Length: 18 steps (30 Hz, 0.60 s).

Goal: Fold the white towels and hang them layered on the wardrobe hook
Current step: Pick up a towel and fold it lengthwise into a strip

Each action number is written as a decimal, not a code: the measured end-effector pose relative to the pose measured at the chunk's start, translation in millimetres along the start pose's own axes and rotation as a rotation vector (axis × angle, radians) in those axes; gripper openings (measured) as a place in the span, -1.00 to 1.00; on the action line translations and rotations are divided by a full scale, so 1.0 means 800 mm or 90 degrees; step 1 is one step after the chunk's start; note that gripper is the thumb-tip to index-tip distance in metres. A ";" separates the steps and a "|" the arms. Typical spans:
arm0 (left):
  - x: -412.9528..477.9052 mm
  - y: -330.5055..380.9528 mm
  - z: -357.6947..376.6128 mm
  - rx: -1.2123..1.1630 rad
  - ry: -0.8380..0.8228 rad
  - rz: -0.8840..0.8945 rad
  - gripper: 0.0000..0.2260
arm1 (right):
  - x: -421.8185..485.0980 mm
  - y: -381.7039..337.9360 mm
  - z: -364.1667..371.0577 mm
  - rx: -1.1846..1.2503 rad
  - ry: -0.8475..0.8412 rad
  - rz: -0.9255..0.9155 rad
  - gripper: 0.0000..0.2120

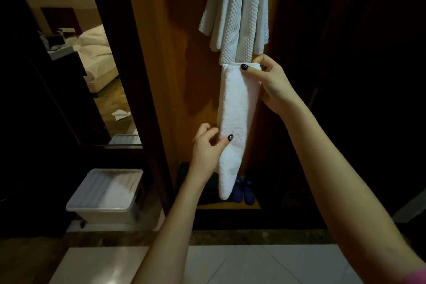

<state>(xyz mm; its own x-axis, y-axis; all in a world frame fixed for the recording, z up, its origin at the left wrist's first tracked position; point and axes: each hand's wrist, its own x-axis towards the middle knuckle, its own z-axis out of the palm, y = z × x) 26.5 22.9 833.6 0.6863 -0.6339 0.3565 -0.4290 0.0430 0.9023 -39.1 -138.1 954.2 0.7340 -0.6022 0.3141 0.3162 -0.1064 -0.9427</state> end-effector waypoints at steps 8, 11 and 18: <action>-0.011 0.011 -0.016 -0.226 -0.097 0.040 -0.73 | 0.002 -0.001 -0.006 -0.046 0.020 0.011 -0.86; -0.011 0.018 -0.014 -0.294 -0.103 0.038 -0.57 | 0.002 0.008 -0.002 -0.097 0.040 0.045 -0.59; -0.003 0.020 -0.026 -0.223 -0.083 0.076 -0.62 | -0.077 0.075 -0.007 0.026 -0.110 0.174 -0.37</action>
<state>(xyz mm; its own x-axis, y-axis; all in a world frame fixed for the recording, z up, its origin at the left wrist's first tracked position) 30.4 40.9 852.1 0.5534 -0.7009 0.4499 -0.2584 0.3690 0.8928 -68.5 -111.8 878.0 0.8851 -0.4605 0.0674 0.1141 0.0742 -0.9907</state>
